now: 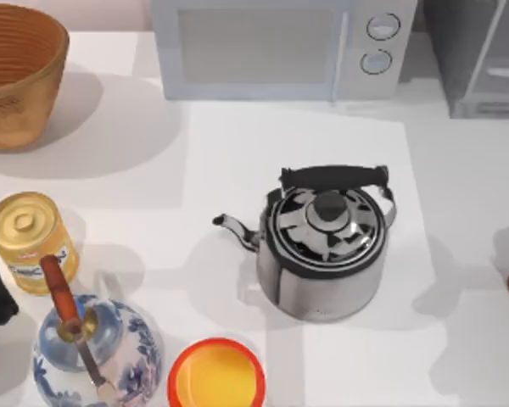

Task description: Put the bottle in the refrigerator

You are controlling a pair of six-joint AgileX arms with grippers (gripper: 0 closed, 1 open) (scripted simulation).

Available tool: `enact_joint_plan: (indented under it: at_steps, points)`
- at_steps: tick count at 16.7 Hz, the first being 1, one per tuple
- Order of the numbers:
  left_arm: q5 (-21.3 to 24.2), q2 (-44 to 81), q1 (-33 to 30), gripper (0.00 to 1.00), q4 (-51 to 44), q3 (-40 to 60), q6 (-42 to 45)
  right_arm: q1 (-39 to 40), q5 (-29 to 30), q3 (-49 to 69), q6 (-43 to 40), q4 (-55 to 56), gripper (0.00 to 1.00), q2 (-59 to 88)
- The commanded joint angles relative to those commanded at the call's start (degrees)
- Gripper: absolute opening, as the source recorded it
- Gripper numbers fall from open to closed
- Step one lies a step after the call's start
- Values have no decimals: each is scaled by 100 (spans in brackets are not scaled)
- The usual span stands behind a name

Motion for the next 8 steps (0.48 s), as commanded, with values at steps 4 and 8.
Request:
enact_joint_plan:
  at_steps: [4, 8]
  points:
    - [0, 0, 0, 100, 0, 0, 0, 0, 0, 0, 0, 0, 1, 0]
    - [0, 0, 0, 100, 0, 0, 0, -9, -42, 64, -69, -176, 1, -89]
